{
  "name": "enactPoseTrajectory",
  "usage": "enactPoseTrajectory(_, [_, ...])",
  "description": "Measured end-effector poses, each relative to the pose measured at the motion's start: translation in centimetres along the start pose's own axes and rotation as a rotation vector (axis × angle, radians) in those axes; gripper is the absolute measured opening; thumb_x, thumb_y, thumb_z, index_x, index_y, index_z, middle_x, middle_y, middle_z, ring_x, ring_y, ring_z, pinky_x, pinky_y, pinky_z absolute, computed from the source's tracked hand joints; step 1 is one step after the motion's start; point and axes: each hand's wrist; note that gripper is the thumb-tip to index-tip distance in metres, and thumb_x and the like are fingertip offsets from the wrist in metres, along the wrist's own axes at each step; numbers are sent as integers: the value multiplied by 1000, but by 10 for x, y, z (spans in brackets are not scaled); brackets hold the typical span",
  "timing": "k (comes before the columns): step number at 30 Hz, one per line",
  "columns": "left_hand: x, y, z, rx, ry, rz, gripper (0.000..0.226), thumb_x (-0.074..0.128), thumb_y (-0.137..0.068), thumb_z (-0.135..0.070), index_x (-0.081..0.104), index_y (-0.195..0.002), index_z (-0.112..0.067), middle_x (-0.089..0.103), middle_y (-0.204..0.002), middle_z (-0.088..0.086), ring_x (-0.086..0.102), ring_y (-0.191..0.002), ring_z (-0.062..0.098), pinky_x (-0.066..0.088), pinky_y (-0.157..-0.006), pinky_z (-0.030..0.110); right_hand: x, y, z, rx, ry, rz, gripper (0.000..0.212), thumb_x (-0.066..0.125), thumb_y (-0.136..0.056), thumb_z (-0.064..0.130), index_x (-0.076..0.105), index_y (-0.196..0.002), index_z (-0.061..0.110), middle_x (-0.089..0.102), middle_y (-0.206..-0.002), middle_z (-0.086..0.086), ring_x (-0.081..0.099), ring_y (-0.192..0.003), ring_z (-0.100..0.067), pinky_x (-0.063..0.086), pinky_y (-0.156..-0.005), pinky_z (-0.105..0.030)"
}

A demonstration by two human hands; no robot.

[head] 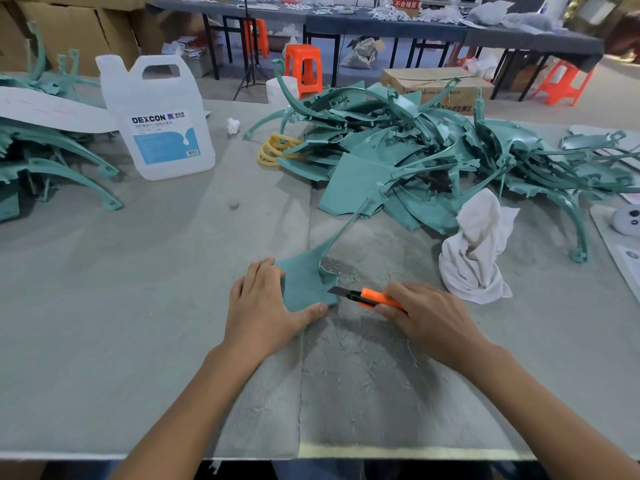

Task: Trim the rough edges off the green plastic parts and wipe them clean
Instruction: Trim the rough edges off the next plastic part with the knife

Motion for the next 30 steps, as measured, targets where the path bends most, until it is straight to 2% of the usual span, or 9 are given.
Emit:
enactPoseTrajectory(5, [0,-1,0,-4,3,-11,86,53,-63,-91,42,-117,-24,34,-151,-1,25,-144,15,23,-115,38,2,-3,3,12,9,-10,38,32,-102,59,53,-104,27,52,-85,12,55,-77,-17,48,-65,-36])
enactPoseTrajectory(8, [0,-1,0,-4,-5,3,88,51,-62,-92,41,-118,-24,34,-151,-1,25,-144,15,23,-115,38,1,-5,2,72,-48,-50,38,36,-102,56,52,-101,23,49,-75,11,53,-68,-20,45,-61,-39])
enactPoseTrajectory(12, [-1,0,1,-6,-6,7,94,47,-59,-94,43,-121,-24,33,-153,-1,23,-145,14,22,-116,38,1,-5,4,45,13,-15,38,35,-102,57,53,-105,24,53,-82,10,56,-72,-19,46,-62,-36])
enactPoseTrajectory(16, [-1,-1,0,-12,-12,11,96,46,-58,-96,42,-121,-24,33,-154,-1,24,-146,15,23,-116,39,-1,-10,4,78,-18,-22,38,35,-103,56,53,-102,22,52,-77,9,54,-65,-19,46,-61,-37])
enactPoseTrajectory(20, [0,0,0,-8,-1,-3,94,49,-59,-94,43,-121,-24,34,-153,-1,24,-145,14,22,-116,37,0,-8,4,44,-3,10,41,32,-101,60,54,-106,26,56,-85,9,56,-73,-18,48,-65,-36])
enactPoseTrajectory(23, [0,-1,1,-1,-4,-5,94,49,-59,-94,43,-120,-23,34,-153,-1,24,-145,14,22,-115,37,-1,-8,2,62,-58,-22,40,35,-101,59,55,-102,24,54,-81,9,55,-70,-19,46,-63,-38])
enactPoseTrajectory(26, [0,-1,1,-1,-3,-11,94,48,-58,-95,44,-119,-24,35,-153,-1,23,-145,13,22,-115,36,1,-6,0,25,-45,4,41,33,-100,62,55,-105,28,55,-86,11,56,-77,-17,48,-66,-37])
enactPoseTrajectory(30, [0,-2,1,-12,-13,-1,95,47,-57,-95,43,-120,-24,35,-151,-1,27,-144,15,24,-115,37,2,-10,1,64,-67,-35,41,32,-100,61,52,-98,25,50,-79,10,53,-68,-18,46,-61,-38])
Point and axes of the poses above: each hand's wrist, its own y-axis away from the middle knuckle, its own x-axis out of the palm, z = x × y
